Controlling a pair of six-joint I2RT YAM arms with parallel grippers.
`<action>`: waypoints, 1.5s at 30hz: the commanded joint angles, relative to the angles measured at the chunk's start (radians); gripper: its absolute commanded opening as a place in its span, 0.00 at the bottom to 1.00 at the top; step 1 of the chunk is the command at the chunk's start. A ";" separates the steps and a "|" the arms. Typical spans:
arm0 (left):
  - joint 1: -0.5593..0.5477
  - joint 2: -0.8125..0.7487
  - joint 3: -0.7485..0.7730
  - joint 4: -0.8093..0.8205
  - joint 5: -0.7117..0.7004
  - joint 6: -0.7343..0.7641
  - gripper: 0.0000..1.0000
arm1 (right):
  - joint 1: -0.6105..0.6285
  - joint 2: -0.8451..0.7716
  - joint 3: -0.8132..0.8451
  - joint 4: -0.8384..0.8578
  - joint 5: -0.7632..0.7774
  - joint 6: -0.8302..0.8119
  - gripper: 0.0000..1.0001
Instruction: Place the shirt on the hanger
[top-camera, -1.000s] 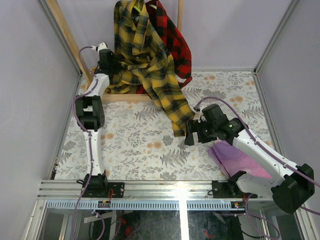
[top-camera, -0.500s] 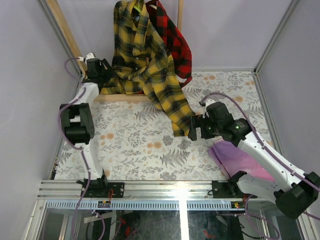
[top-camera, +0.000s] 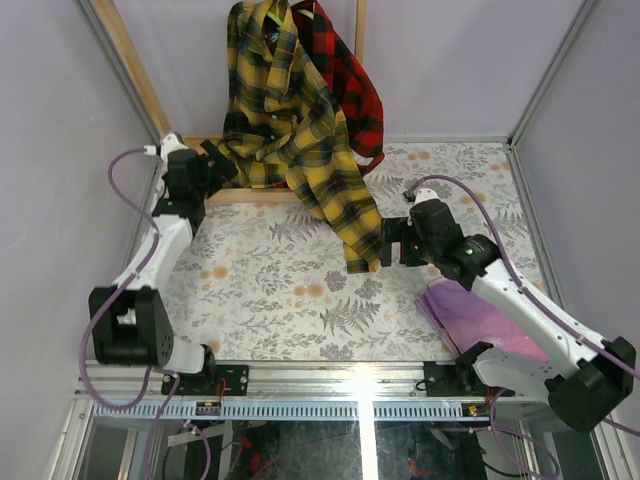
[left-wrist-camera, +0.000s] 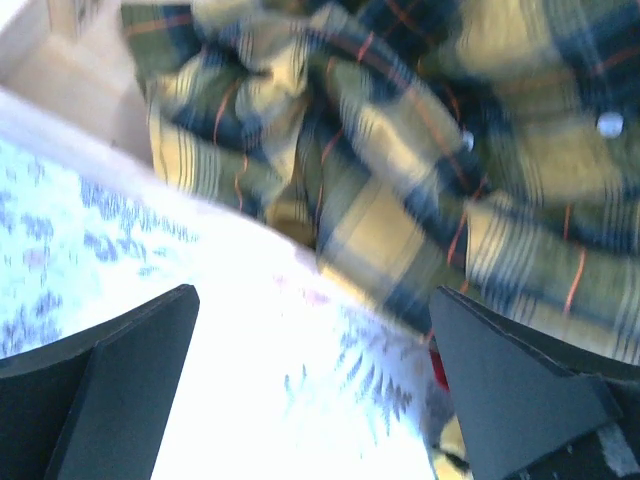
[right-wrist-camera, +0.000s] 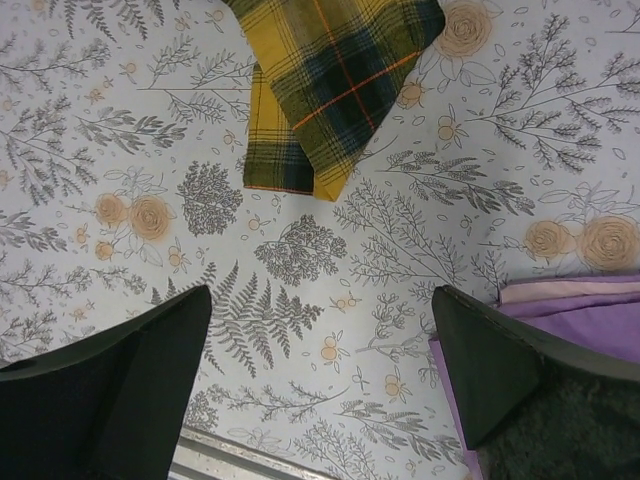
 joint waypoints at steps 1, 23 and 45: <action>-0.071 -0.185 -0.159 -0.022 -0.034 -0.090 1.00 | 0.000 0.081 -0.027 0.125 -0.003 0.035 0.99; -0.312 -0.651 -0.522 -0.187 0.010 -0.106 1.00 | -0.017 0.621 0.011 0.427 0.000 0.076 0.78; -0.312 -0.690 -0.525 -0.188 0.053 -0.055 0.93 | 0.169 0.460 -0.049 0.475 -0.145 0.203 0.00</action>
